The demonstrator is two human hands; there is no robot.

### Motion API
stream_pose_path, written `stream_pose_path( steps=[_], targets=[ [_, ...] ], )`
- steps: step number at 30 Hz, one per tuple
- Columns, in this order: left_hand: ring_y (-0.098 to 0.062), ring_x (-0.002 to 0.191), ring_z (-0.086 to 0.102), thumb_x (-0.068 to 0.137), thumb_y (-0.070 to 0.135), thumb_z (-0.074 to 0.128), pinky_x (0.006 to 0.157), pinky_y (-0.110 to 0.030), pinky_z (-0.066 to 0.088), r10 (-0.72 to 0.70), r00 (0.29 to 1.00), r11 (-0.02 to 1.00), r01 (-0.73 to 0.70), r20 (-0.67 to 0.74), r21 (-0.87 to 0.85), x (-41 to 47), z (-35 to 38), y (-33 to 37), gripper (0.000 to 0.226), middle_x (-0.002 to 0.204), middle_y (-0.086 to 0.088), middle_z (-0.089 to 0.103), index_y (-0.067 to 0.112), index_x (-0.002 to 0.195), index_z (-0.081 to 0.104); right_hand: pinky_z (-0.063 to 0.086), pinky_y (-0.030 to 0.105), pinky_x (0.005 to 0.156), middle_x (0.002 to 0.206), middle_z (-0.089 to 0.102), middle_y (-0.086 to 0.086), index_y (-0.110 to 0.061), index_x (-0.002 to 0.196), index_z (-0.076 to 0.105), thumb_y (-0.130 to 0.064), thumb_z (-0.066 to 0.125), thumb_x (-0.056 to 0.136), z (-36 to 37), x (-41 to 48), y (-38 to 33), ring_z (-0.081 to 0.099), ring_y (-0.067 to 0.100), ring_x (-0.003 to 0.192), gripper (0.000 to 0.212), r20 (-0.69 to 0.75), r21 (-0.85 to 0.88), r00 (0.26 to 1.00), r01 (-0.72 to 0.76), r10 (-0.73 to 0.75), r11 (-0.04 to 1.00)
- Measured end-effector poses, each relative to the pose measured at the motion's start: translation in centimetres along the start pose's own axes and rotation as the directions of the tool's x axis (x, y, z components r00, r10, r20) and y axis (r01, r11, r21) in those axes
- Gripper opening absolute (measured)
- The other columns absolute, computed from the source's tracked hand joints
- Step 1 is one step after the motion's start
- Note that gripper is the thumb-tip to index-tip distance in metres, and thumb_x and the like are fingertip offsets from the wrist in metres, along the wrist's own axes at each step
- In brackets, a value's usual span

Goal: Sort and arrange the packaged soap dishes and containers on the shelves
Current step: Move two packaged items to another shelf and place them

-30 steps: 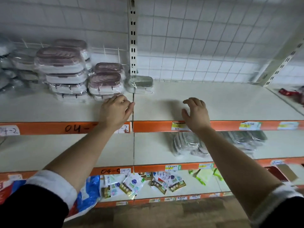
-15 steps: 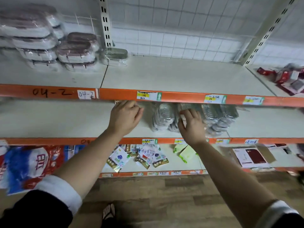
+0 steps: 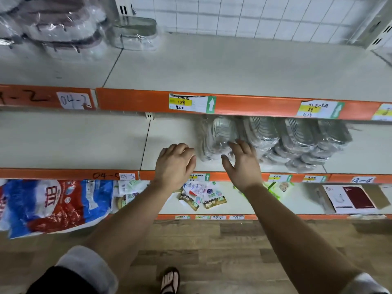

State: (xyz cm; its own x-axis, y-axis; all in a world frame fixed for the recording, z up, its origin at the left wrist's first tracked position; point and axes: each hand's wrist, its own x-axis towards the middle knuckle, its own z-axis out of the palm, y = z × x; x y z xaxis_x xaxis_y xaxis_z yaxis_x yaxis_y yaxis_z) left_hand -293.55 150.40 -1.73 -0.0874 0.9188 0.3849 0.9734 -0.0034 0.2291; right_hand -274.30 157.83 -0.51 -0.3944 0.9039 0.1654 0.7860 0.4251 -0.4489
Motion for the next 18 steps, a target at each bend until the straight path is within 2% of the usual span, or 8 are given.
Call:
stream_pose_path(
  steps=[3,6,10,13,15,18],
  targets=[
    [-0.029,0.091,0.063,0.092,0.032,0.039,0.077,-0.038,0.049,-0.046,0.999,0.999,0.046,0.01,0.003,0.8,2.8,-1.0,0.039,0.1,-0.005,0.068,0.013,0.106,0.07,0.028,0.046,0.112,0.15,0.039,0.015,-0.011,0.143,0.045,-0.031,0.056,0.096,2.4,2.2,1.1,0.027,0.04,0.139,0.053,-0.022,-0.108,0.999,0.031,-0.034,0.994],
    [-0.029,0.093,0.062,0.092,0.027,0.05,0.078,-0.038,0.049,-0.062,0.998,0.998,0.062,0.014,0.0,1.4,5.0,-1.9,0.028,0.102,-0.006,0.066,0.013,0.108,0.069,0.02,0.048,0.117,0.158,0.025,0.012,-0.015,0.151,0.031,-0.04,0.047,0.098,4.6,3.6,1.7,0.015,0.039,0.145,0.061,0.006,-0.183,1.0,0.01,-0.009,0.983],
    [-0.03,0.095,0.061,0.091,0.022,0.054,0.08,-0.039,0.048,-0.081,0.996,0.996,0.082,0.027,-0.024,2.2,7.2,-2.1,0.025,0.106,-0.007,0.065,0.012,0.11,0.068,0.022,0.052,0.114,0.161,0.018,0.008,-0.018,0.154,0.024,-0.049,0.045,0.095,7.0,4.7,2.0,0.013,0.041,0.145,0.069,-0.02,-0.13,0.997,-0.081,0.079,0.988],
    [-0.029,0.097,0.06,0.092,0.022,0.05,0.082,-0.039,0.048,-0.097,0.995,0.994,0.098,0.033,-0.045,2.4,8.5,-2.2,0.028,0.109,-0.007,0.064,0.011,0.112,0.067,0.027,0.05,0.11,0.157,0.026,0.012,-0.016,0.15,0.033,-0.053,0.048,0.091,8.2,5.7,2.2,0.024,0.044,0.139,0.071,-0.074,-0.091,0.992,-0.111,0.105,0.99],
    [-0.029,0.097,0.06,0.093,0.021,0.052,0.082,-0.039,0.048,-0.092,0.995,0.994,0.094,0.039,-0.047,2.3,9.2,-2.3,0.027,0.11,-0.007,0.064,0.011,0.112,0.066,0.031,0.047,0.105,0.149,0.034,0.016,-0.011,0.138,0.046,-0.051,0.057,0.089,8.7,6.5,2.3,0.035,0.044,0.13,0.064,-0.156,-0.034,0.981,-0.125,0.118,0.992],
    [-0.031,0.095,0.061,0.091,0.019,0.056,0.081,-0.039,0.048,-0.091,0.995,0.993,0.093,0.035,-0.066,2.1,10.0,-2.7,0.024,0.108,-0.008,0.065,0.011,0.111,0.067,0.034,0.046,0.097,0.142,0.04,0.017,-0.006,0.123,0.051,-0.048,0.061,0.088,9.4,7.4,2.2,0.042,0.042,0.12,0.056,-0.228,-0.033,0.961,-0.168,0.156,0.985]
  ],
)
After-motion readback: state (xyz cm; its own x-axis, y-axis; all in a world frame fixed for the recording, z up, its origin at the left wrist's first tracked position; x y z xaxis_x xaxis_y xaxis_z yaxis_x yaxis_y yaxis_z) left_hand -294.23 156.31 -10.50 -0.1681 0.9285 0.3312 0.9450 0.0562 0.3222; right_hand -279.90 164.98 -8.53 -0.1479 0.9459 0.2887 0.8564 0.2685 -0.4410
